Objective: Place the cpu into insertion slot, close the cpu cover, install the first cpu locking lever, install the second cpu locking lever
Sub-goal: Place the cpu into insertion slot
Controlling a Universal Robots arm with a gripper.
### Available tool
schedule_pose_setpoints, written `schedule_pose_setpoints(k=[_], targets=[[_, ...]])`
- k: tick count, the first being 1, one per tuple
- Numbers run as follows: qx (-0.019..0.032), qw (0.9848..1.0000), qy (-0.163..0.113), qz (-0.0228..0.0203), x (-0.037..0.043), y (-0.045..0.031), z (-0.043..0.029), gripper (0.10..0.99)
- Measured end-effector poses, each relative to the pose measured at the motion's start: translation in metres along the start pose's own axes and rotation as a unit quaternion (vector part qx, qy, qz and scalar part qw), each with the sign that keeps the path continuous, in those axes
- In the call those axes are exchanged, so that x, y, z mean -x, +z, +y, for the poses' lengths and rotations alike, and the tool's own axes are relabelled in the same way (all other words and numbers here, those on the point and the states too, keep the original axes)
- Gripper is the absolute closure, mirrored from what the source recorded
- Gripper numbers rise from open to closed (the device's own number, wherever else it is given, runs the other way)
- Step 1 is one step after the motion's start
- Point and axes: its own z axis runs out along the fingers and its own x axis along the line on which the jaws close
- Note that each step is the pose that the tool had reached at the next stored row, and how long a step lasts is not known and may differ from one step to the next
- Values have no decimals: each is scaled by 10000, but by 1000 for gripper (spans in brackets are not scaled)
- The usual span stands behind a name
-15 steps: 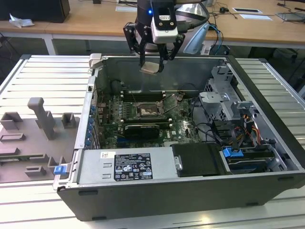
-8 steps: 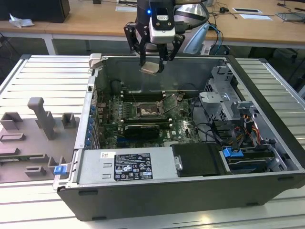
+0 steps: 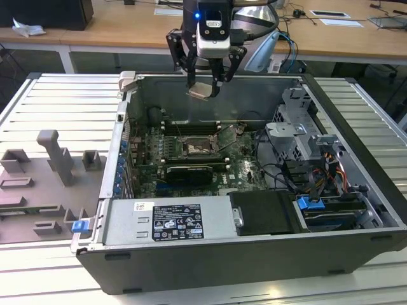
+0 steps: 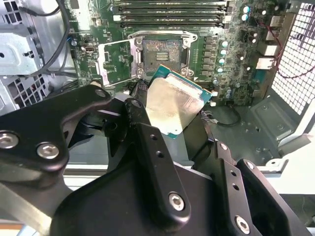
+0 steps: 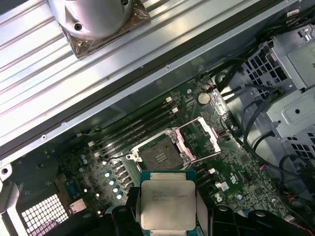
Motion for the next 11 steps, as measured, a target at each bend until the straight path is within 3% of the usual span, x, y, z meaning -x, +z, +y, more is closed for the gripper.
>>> schedule_pose_setpoints(k=[11], targets=[[8, 9987, 505, -42, 0, 6, 0, 549]])
